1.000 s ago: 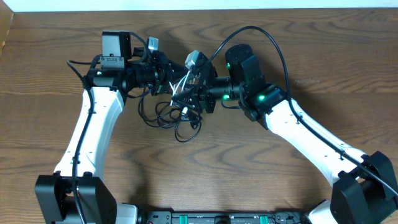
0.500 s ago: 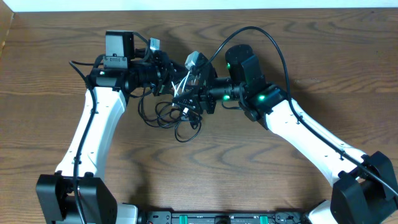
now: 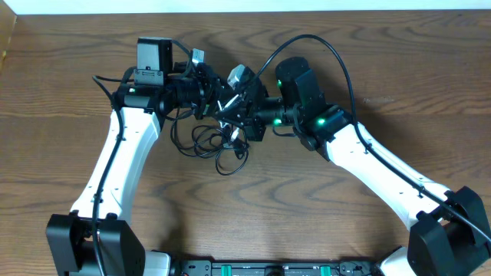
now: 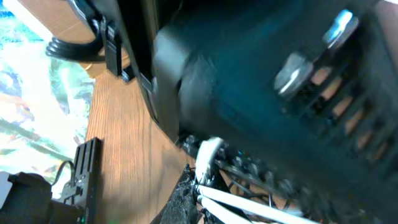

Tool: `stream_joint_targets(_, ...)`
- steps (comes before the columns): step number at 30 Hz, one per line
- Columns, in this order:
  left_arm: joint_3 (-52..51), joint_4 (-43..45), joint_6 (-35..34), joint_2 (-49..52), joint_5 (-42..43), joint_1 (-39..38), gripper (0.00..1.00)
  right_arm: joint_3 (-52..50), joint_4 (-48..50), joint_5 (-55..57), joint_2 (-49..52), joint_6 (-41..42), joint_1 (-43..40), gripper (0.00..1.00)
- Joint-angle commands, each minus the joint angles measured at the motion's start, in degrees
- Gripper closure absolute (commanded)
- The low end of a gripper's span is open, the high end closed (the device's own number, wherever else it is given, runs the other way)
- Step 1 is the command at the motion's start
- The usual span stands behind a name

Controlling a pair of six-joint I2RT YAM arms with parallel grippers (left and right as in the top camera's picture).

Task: Untangle cables
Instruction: 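Carry the white cable with the right gripper to the far right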

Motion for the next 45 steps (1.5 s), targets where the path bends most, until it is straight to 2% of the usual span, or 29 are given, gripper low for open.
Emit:
stream_joint_targets(1, 0.35, -0.61, 3.93, 0.04, -6.84, -0.72, 0.50, 0.42, -0.46, 2.23, -1.01, -0.35, -1.57, 0.99)
stream_joint_targets(4, 0.35, -0.63, 7.58, 0.04, -9.84, -0.59, 0.29, 0.44, -1.92, 2.27, -1.86, -0.35, -3.10, 0.99)
stream_joint_targets(7, 0.35, -0.83, 10.10, 0.04, -9.97, 0.00, 0.22, 0.44, -3.52, 2.27, -2.78, -0.35, -5.46, 0.99)
stream_joint_targets(14, 0.35, -3.04, 11.47, 0.04, -13.49, 2.75, 0.19, 0.44, -11.02, 2.34, -3.39, -0.39, -13.75, 0.99)
stream_joint_targets(20, 0.24, -9.92, 11.47, 0.04, -24.35, 3.52, 0.19, 0.48, -18.12, 9.70, -3.50, -0.33, -22.27, 0.99)
stream_joint_targets(25, 0.11, -12.85, 13.84, 0.04, -31.26, 3.52, 0.18, 3.32, -26.82, 10.86, -3.98, 0.98, -31.28, 0.99)
stream_joint_targets(30, -1.07, -13.03, 13.84, 0.11, -32.33, 3.48, 0.19, 8.24, -37.62, 25.14, -3.98, 0.94, -39.08, 0.99)
stream_joint_targets(39, -1.70, -14.73, 15.32, 0.13, -35.47, 3.45, 0.18, 8.31, -43.04, 52.61, -3.13, 0.94, -48.54, 0.99)
stream_joint_targets(45, -1.70, -15.45, 15.34, 0.13, -35.47, 3.41, 0.19, 8.28, -40.48, 54.75, -0.87, 0.90, -55.71, 0.99)
